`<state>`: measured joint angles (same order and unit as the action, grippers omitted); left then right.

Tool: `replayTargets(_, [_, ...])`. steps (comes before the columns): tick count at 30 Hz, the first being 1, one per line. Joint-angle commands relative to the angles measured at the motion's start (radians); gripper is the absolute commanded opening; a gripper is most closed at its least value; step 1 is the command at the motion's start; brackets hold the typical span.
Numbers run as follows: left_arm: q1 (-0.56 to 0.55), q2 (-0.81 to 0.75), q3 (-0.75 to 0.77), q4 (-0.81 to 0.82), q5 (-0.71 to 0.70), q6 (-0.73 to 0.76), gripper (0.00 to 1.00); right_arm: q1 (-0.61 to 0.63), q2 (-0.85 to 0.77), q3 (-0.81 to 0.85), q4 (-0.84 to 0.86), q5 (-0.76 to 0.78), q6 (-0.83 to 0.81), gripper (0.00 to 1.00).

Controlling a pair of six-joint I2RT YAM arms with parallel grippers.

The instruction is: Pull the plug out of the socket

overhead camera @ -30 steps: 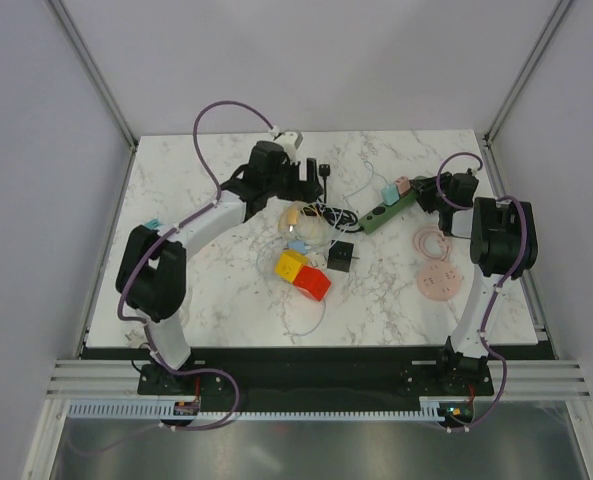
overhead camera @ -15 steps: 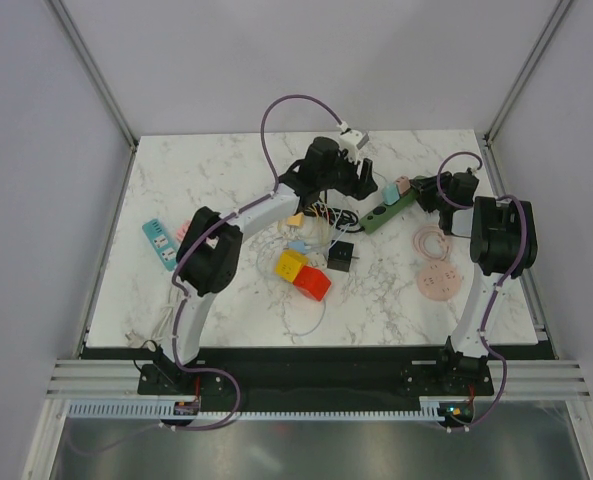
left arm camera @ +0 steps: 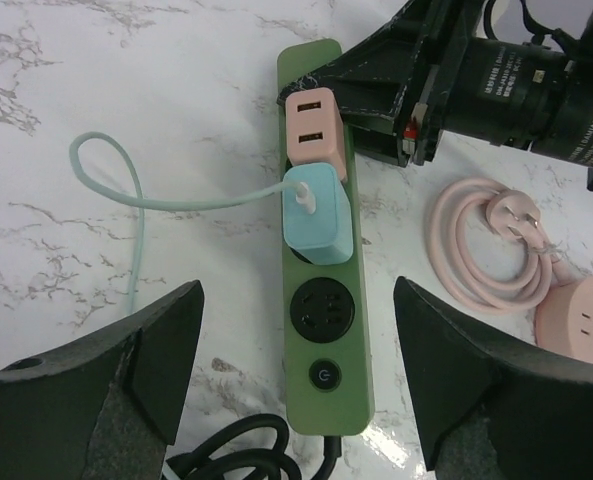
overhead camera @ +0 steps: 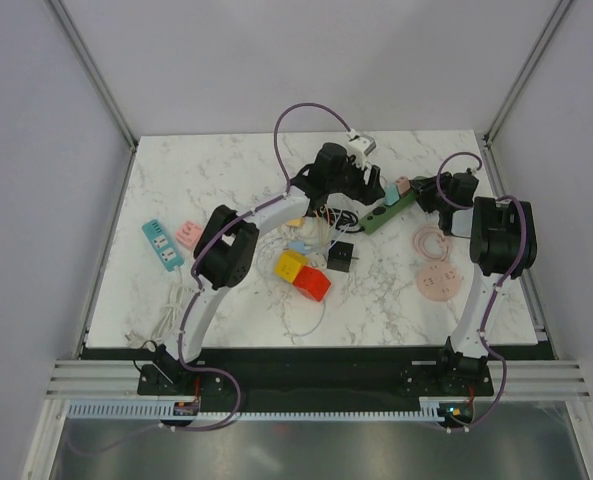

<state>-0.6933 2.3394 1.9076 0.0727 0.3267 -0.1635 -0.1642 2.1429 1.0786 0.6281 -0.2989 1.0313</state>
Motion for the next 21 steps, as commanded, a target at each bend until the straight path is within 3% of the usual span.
replayTargets(1, [-0.008,0.066,0.108,-0.025,0.025,-0.037,0.82,-0.005,-0.006,0.003,0.005,0.007,-0.128,0.00])
replayTargets(7, [-0.025,0.127,0.169,-0.005,-0.084,-0.108,0.77,-0.003,-0.009,-0.002,0.016,-0.002,-0.122,0.00])
replayTargets(21, [-0.035,0.276,0.327,0.029,-0.015,-0.246,0.72,-0.003,0.002,-0.006,0.045,-0.017,-0.102,0.00])
